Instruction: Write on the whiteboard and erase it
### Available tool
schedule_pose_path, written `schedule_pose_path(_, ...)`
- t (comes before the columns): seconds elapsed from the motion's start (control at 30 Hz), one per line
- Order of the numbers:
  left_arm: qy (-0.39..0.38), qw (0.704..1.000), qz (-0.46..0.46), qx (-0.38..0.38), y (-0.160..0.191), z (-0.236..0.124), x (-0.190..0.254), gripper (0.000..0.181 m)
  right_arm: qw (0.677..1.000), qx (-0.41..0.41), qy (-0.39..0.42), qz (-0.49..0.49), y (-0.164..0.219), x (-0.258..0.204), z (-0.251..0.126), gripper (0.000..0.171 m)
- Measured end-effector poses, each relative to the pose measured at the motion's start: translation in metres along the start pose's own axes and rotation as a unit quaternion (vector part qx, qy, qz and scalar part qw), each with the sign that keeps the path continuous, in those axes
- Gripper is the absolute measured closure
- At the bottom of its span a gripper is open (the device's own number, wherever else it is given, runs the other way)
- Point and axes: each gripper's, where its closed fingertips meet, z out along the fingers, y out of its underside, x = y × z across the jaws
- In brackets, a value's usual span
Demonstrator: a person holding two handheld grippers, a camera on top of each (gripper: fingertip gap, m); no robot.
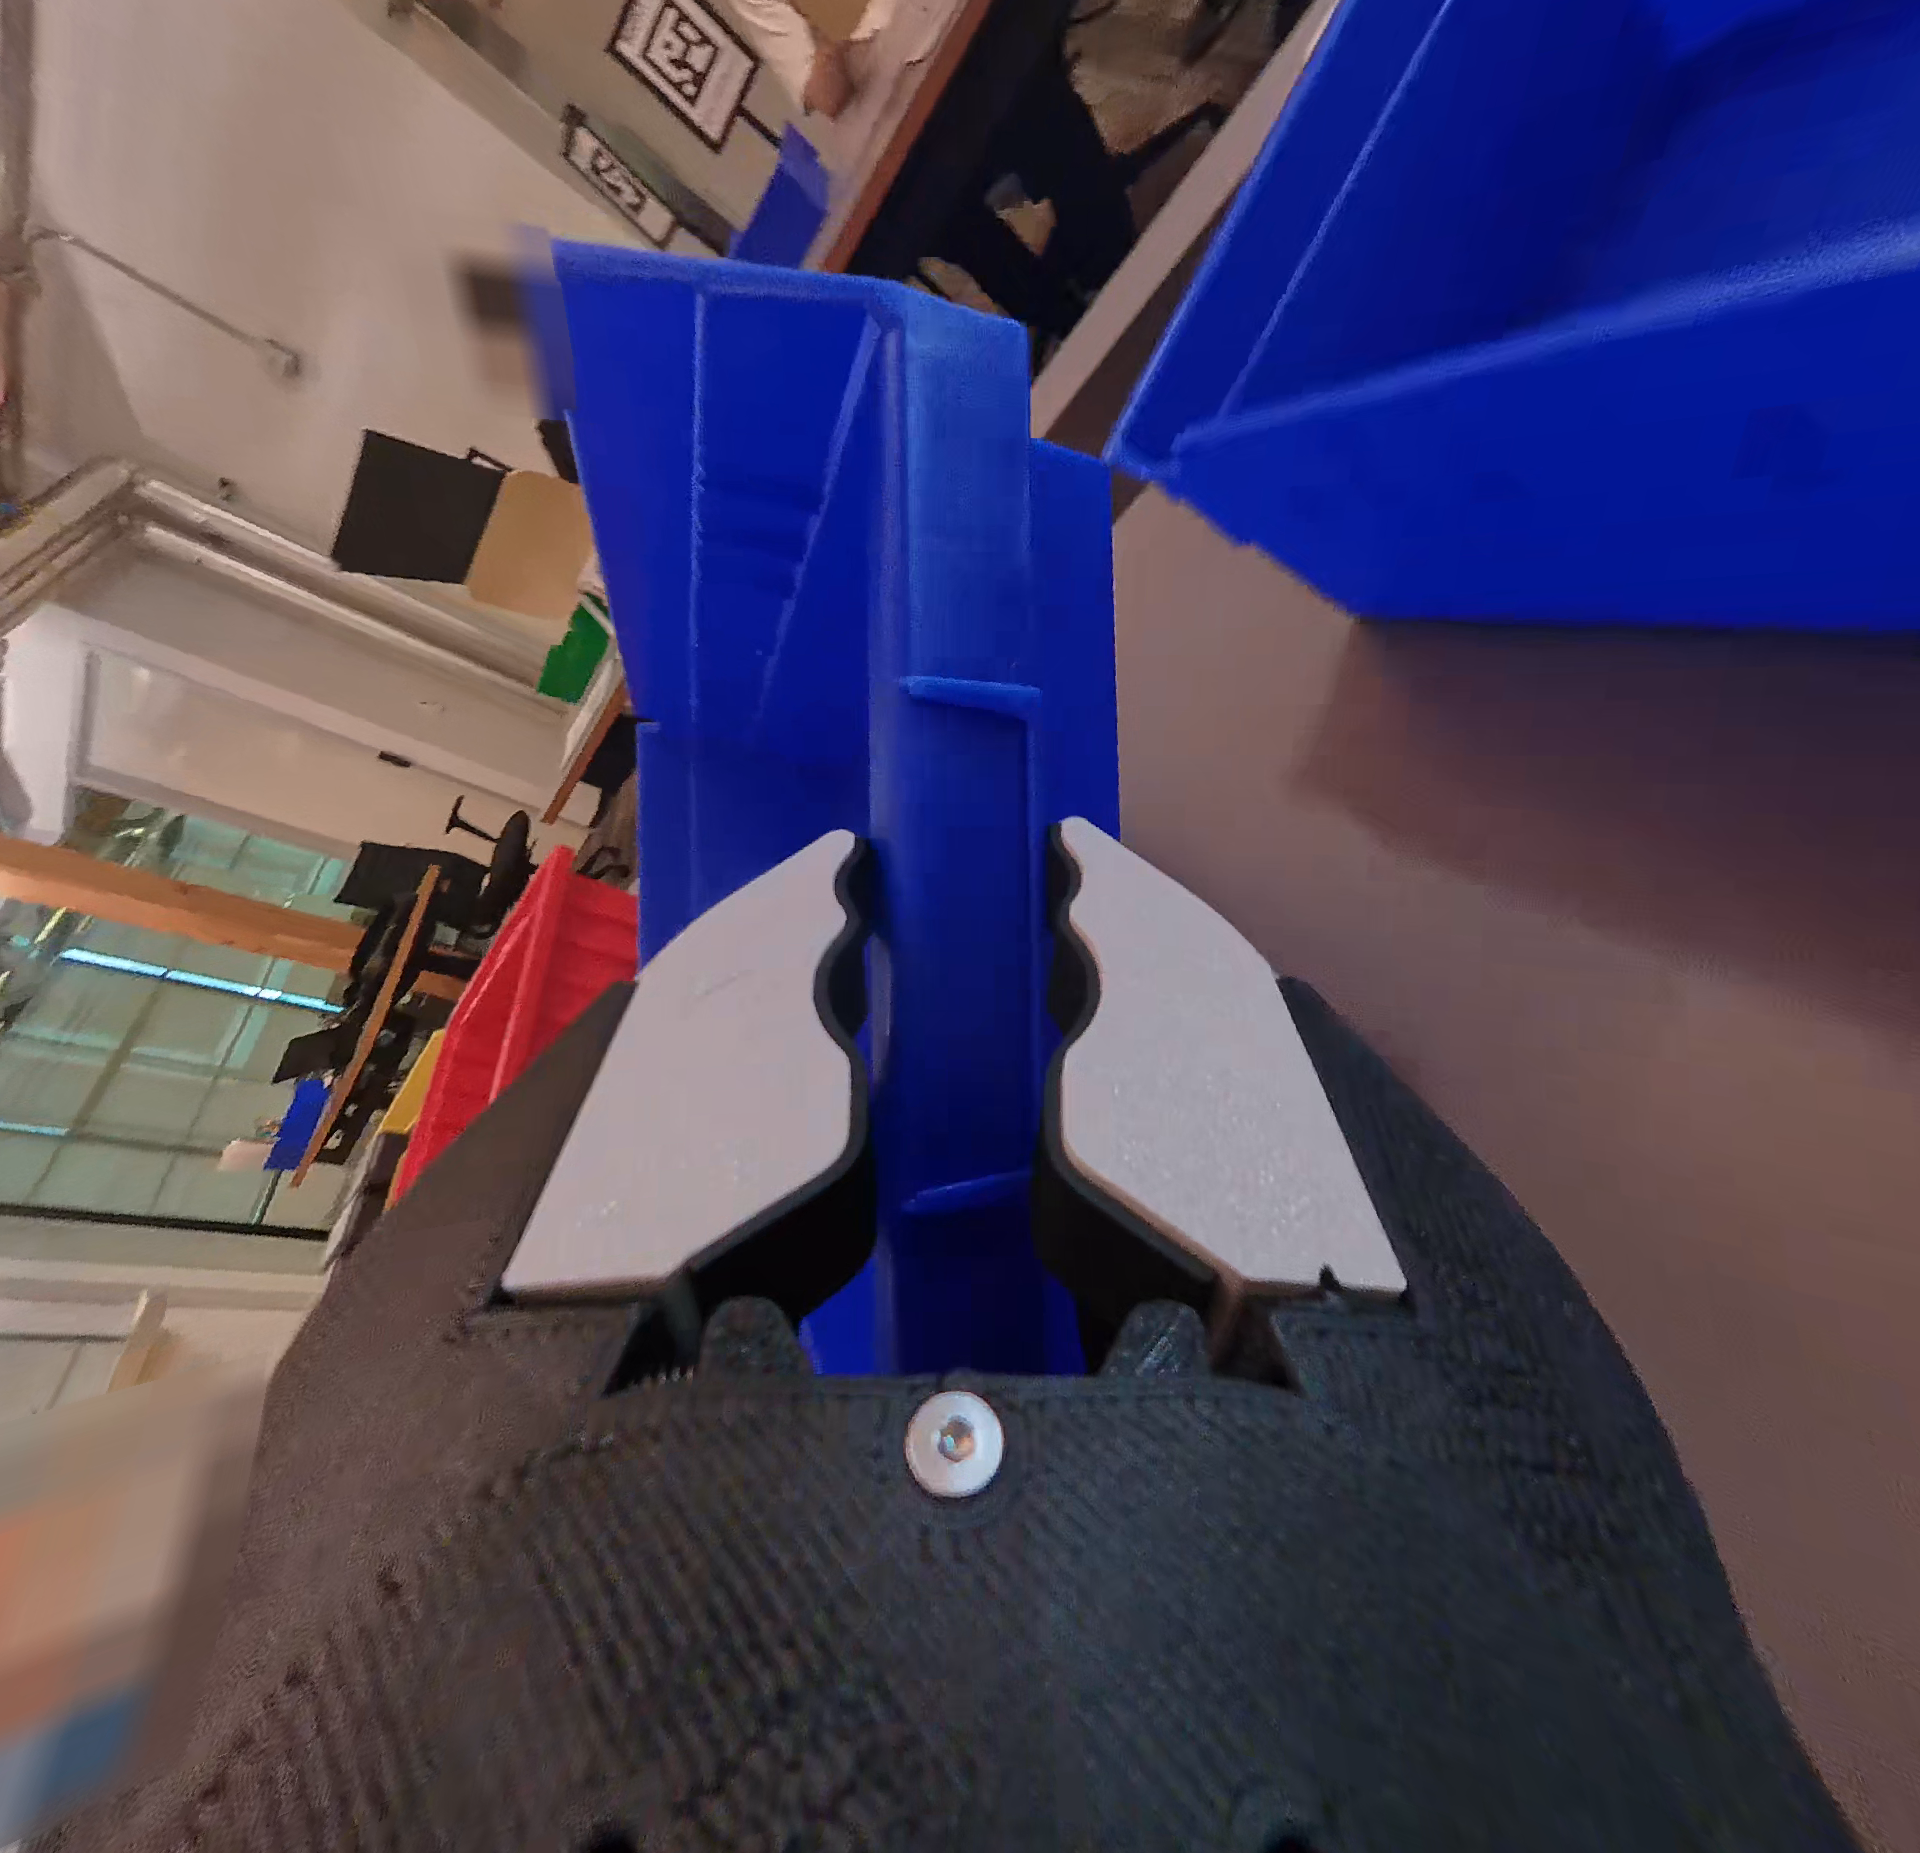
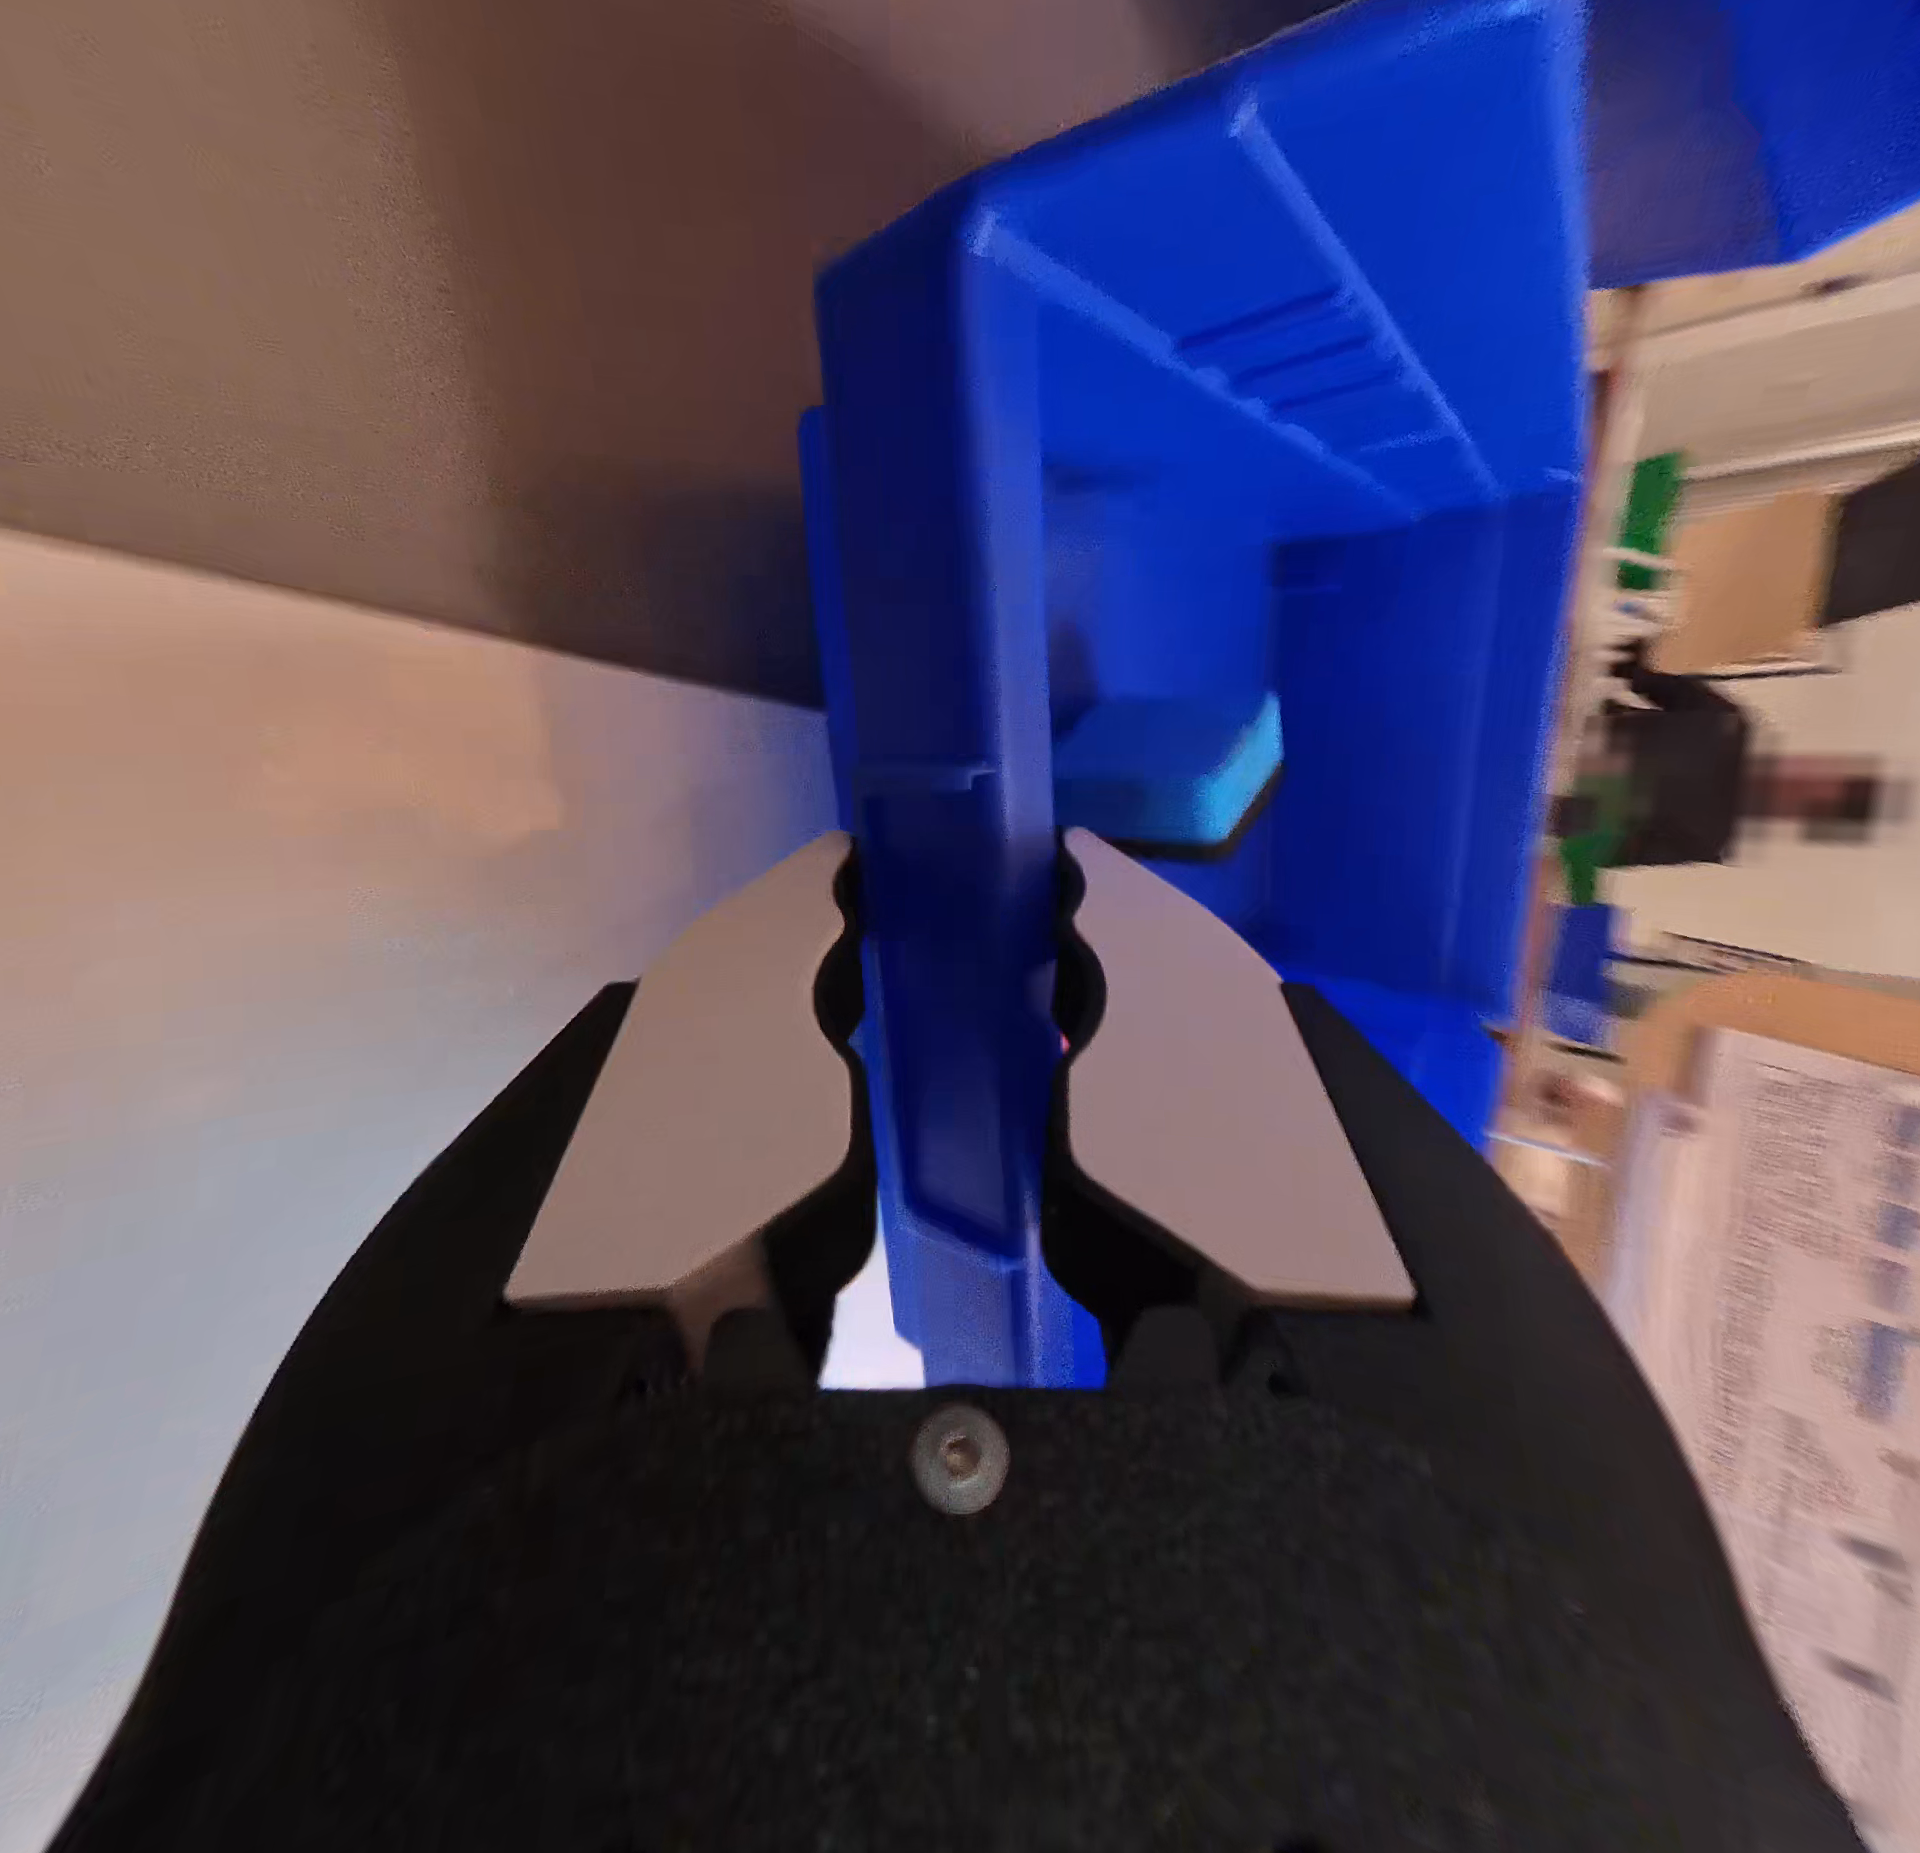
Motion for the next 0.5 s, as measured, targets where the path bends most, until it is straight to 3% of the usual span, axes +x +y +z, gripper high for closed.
schedule_pose_path(0.1, -0.027, 1.0, 0.001, 0.005, 0.003, -0.01, -0.013, 0.15, 0.993, -0.015, 0.107, -0.039, 0.003, 0.031, 0.019, 0.12)
schedule_pose_path(0.33, -0.068, 0.997, 0.035, 0.026, -0.017, -0.025, -0.027, 0.152, 0.987, 0.053, 0.117, 0.102, 0.008, 0.038, -0.015, 0.122)
schedule_pose_path(0.5, -0.105, 0.991, 0.068, 0.05, -0.041, -0.037, -0.032, 0.155, 0.953, 0.128, 0.111, 0.253, -0.001, 0.049, -0.049, 0.122)
